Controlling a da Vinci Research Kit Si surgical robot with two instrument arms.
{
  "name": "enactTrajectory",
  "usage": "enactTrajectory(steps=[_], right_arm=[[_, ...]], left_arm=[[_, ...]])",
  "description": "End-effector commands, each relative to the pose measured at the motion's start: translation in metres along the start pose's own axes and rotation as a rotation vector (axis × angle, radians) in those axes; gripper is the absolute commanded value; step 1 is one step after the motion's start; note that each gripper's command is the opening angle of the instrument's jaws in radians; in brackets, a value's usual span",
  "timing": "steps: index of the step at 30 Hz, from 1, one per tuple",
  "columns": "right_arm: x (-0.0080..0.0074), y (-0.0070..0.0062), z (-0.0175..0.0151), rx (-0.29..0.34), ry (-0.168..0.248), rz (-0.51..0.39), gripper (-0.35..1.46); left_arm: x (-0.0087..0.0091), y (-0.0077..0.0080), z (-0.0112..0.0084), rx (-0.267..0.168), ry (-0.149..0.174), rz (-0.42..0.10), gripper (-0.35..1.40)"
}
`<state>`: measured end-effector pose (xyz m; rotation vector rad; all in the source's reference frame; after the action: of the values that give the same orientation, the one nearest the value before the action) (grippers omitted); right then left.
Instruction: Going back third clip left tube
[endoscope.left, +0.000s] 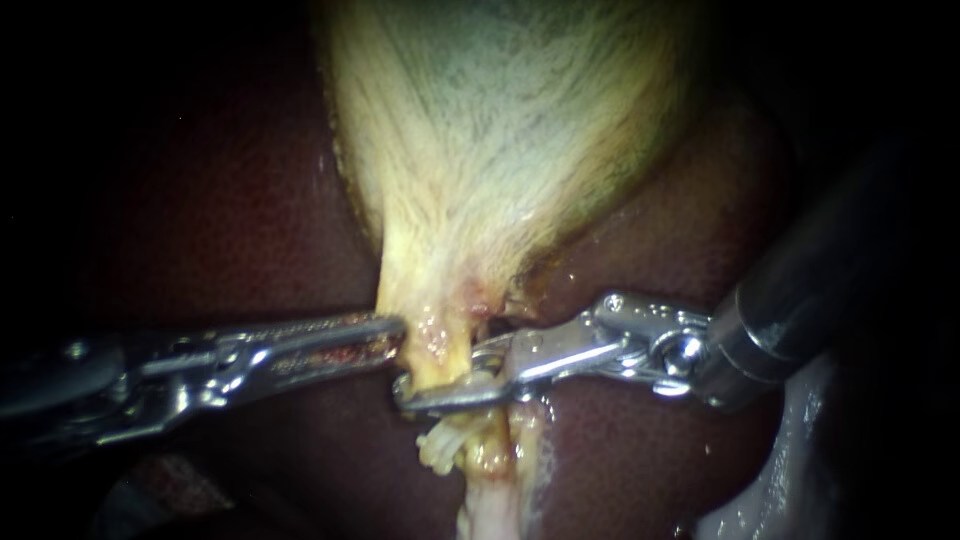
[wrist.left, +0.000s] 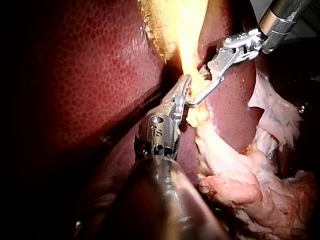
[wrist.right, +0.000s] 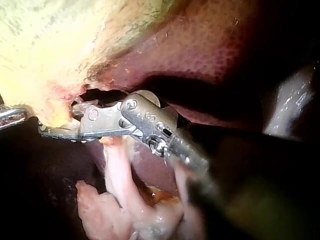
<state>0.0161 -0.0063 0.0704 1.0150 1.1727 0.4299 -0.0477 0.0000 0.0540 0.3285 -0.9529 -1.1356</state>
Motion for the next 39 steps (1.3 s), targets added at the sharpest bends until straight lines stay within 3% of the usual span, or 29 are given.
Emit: enactTrajectory(steps=[1,14,17,21,26,39], right_arm=[[0.0001,-0.0001,0.0,0.002,0.0,0.012,-0.35],[-0.0001,-0.0006,0.0001,0.004,0.008,0.122,-0.34],[-0.0008,-0.0008,0.0002,0.004,0.007,0.131,0.04],[-0.0015,-0.0009,0.0003,0.003,0.005,0.127,0.34],[-0.0017,-0.0009,0.0003,-0.035,0.027,0.125,0.49],[-0.0027,-0.001,-0.0022,-0.093,0.061,0.127,0.58]], left_arm=[[0.0,0.0,-0.0001,0.0,0.0,0.0,-0.32],[-0.0001,0.0,-0.0001,0.0,0.0,0.0,-0.33],[-0.0001,0.0,-0.0002,0.001,0.001,-0.001,-0.33],[-0.0001,0.0,-0.0002,0.001,0.001,-0.001,-0.33],[-0.0001,0.0,-0.0003,0.001,0.001,-0.001,-0.33],[-0.0001,0.0001,-0.0005,0.002,0.001,0.0,-0.33]])
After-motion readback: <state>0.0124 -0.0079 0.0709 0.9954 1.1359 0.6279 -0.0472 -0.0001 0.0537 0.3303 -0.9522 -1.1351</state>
